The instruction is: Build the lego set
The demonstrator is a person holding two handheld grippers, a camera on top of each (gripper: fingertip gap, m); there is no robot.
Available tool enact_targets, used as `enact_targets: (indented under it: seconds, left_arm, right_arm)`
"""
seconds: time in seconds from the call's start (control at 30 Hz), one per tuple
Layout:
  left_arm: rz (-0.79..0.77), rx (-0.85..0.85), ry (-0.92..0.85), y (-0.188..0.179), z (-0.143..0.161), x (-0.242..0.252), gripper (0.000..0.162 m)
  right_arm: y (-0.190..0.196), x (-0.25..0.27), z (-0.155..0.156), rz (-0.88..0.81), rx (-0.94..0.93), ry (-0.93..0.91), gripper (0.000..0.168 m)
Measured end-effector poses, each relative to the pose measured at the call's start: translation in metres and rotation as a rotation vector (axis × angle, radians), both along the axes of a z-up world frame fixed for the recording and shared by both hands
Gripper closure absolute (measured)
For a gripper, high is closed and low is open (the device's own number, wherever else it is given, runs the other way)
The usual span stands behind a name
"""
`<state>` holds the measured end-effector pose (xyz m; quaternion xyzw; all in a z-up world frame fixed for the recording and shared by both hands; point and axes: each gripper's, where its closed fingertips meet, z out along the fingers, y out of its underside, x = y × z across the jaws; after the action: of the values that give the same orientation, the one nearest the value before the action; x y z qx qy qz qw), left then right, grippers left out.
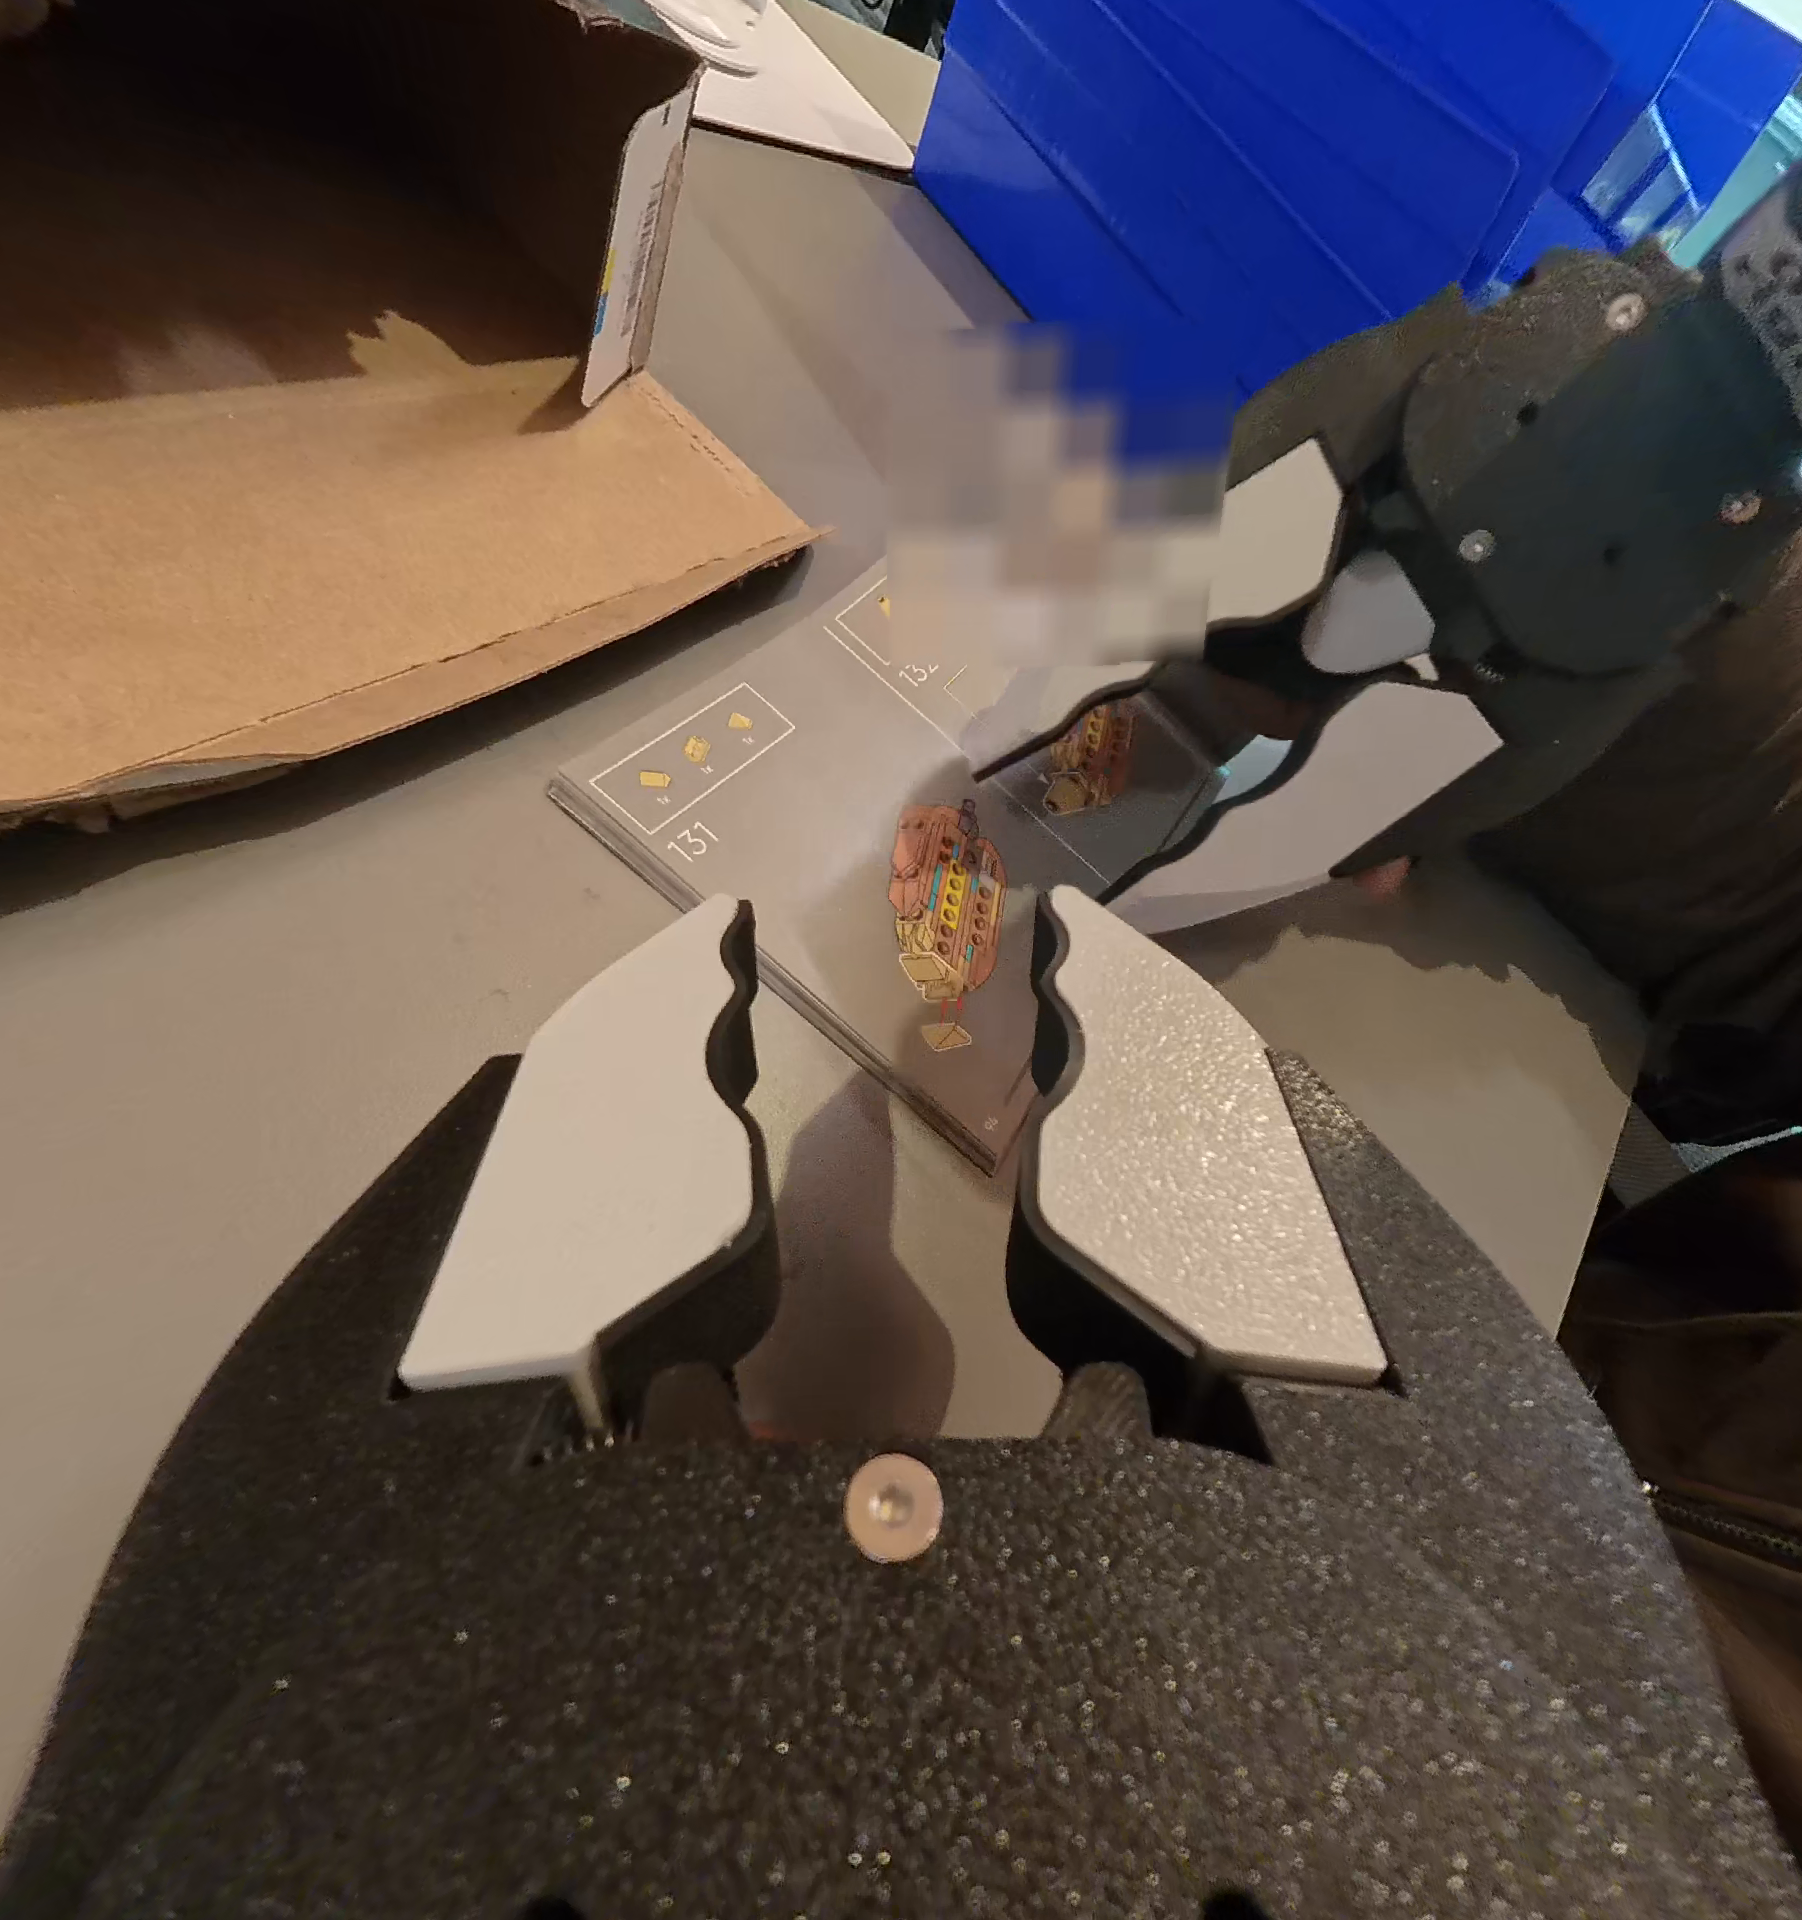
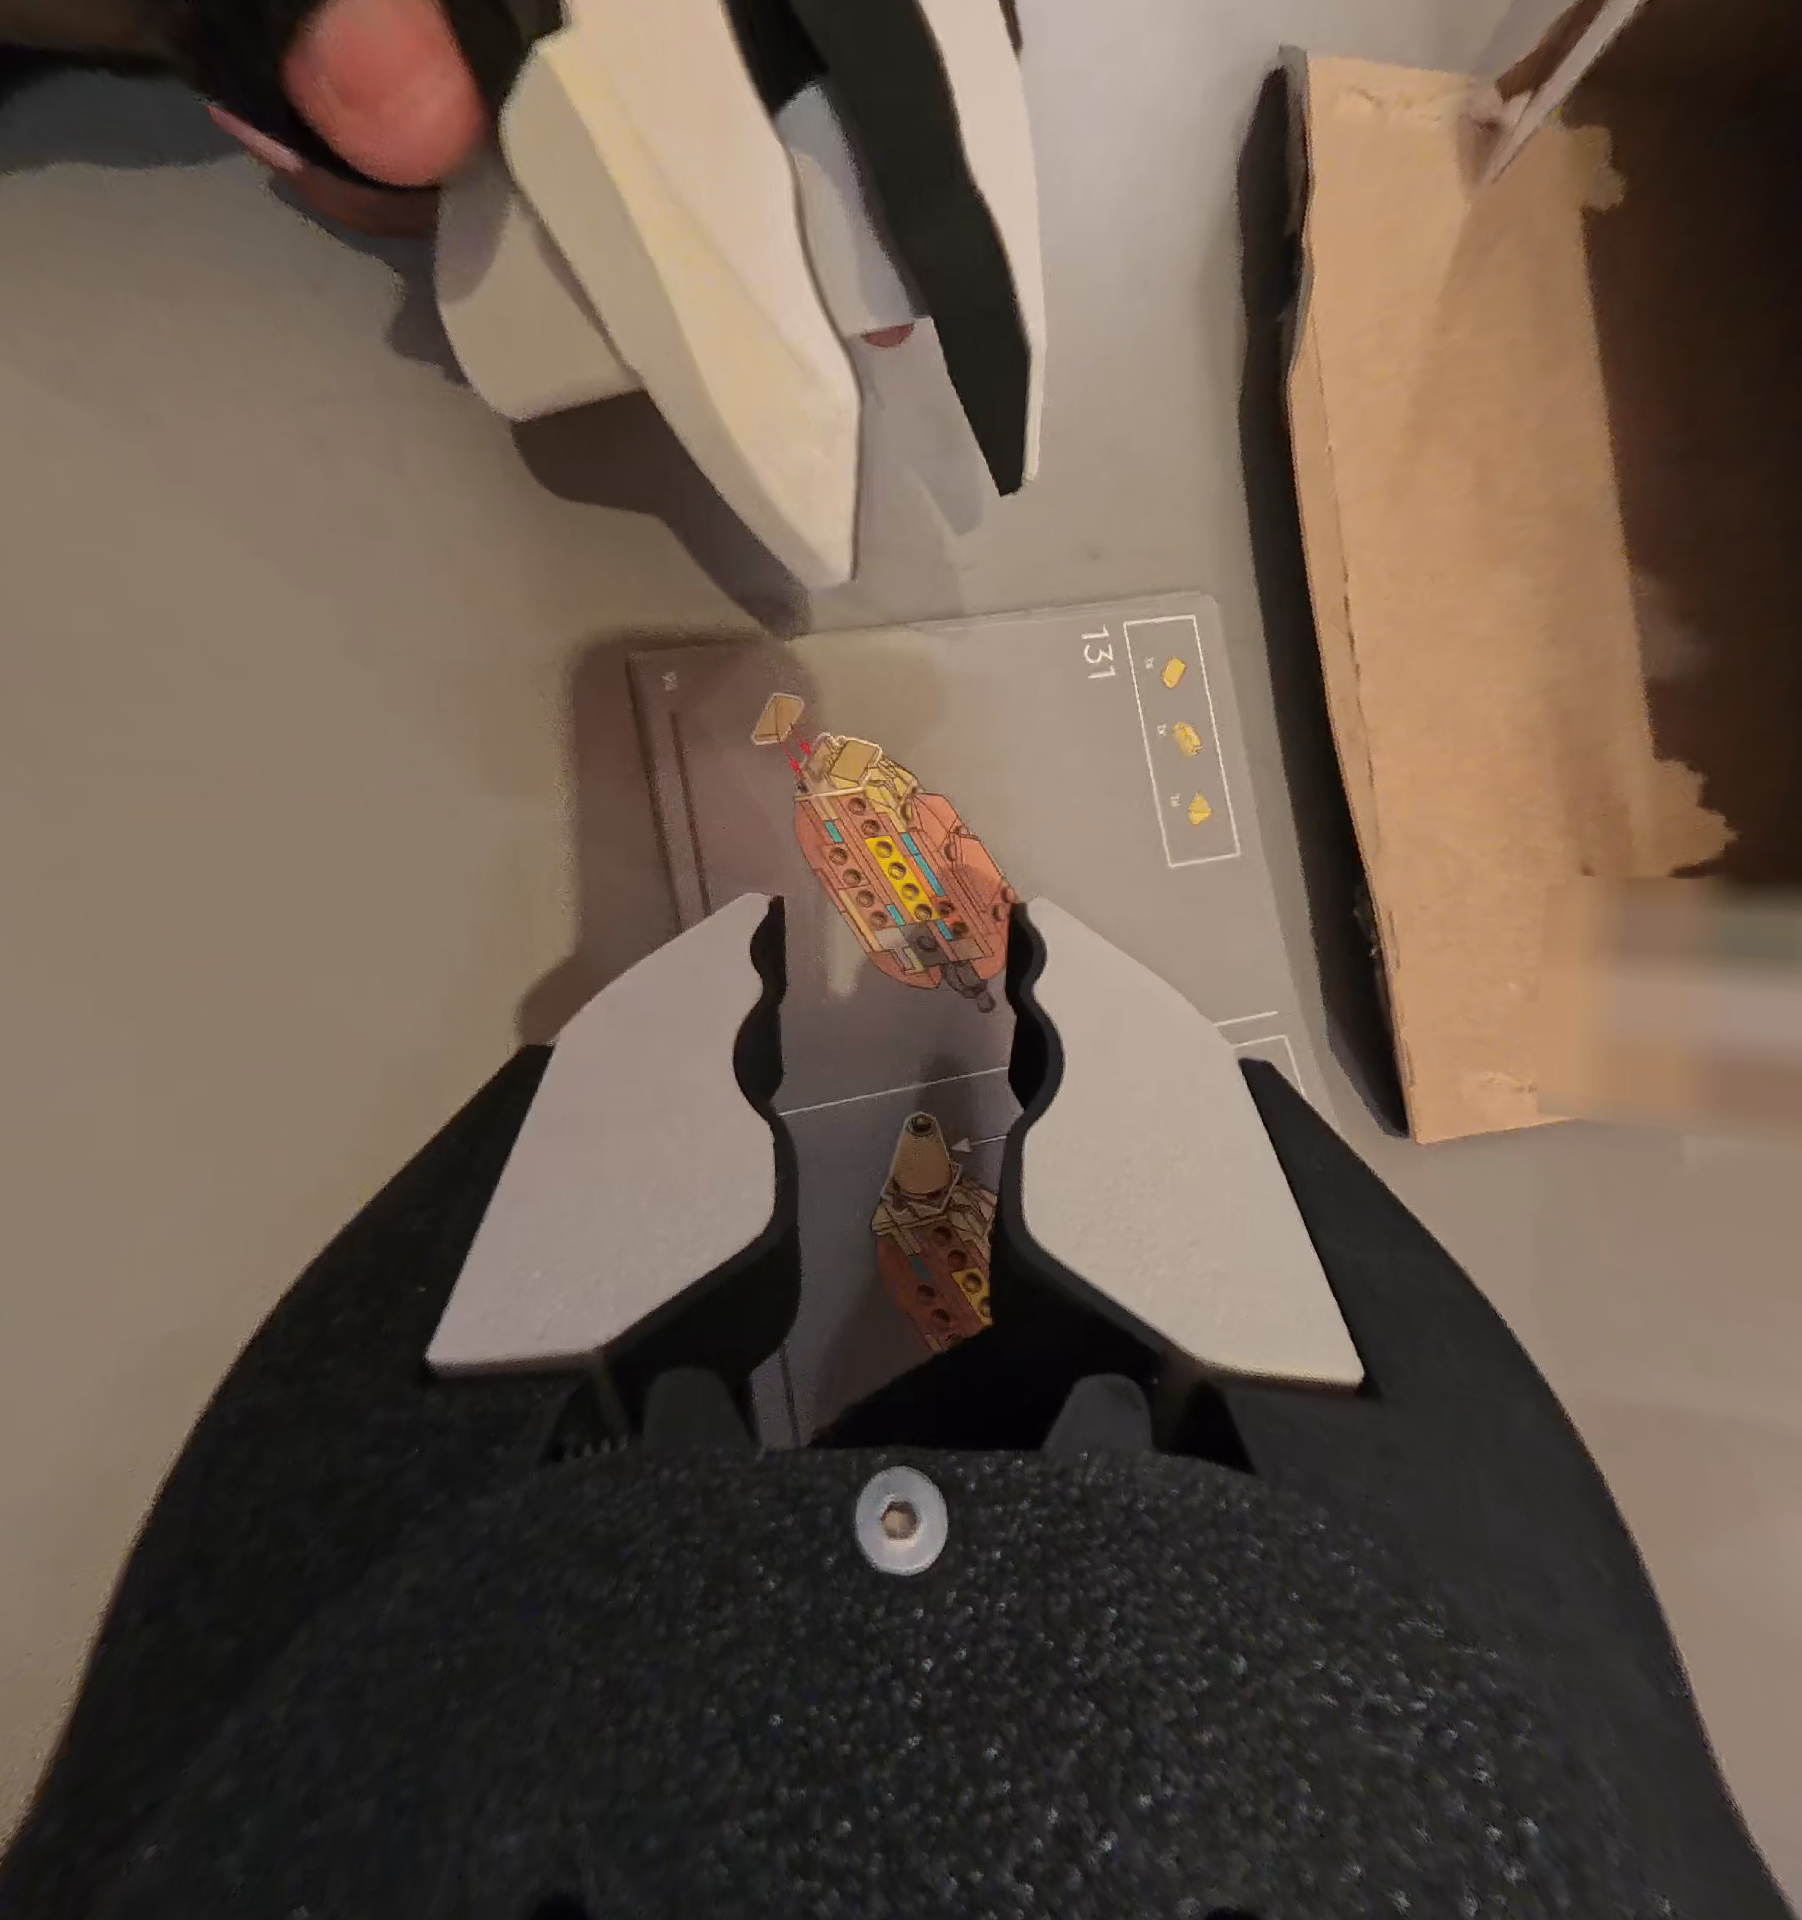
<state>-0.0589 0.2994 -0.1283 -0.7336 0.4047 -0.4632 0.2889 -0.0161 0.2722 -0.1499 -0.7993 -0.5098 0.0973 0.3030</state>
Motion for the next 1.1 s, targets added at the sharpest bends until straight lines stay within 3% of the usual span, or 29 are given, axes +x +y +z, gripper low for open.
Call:
enact_targets:
  seconds: [0.2, 0.37, 0.57, 0.77, 0.9, 1.1]
  left_arm:
    - [0.002, -0.001, -0.004, 0.000, 0.000, 0.000, 0.111]
    - [0.000, -0.002, -0.005, 0.000, 0.001, 0.000, 0.111]
    - [-0.001, -0.002, -0.012, 0.000, 0.002, -0.001, 0.111]
    - [0.015, -0.007, -0.023, 0.003, 0.003, -0.002, 0.111]
    - [0.033, -0.015, -0.047, 0.006, 0.006, -0.004, 0.111]
    - [0.035, -0.036, -0.073, 0.007, 0.009, -0.005, 0.111]
  right_arm:
    - [-0.026, -0.004, -0.019, 0.071, -0.148, -0.071, 0.131]
    - [-0.047, -0.005, -0.020, 0.127, -0.167, -0.122, 0.119]
    - [-0.084, -0.002, -0.016, 0.266, -0.251, -0.170, 0.122]
    - [-0.037, -0.012, 0.010, 0.236, -0.129, -0.078, 0.117]
    - [-0.003, -0.012, 0.000, 0.183, -0.161, -0.070, 0.110]
    - [0.012, -0.010, -0.017, 0.133, -0.205, -0.060, 0.103]
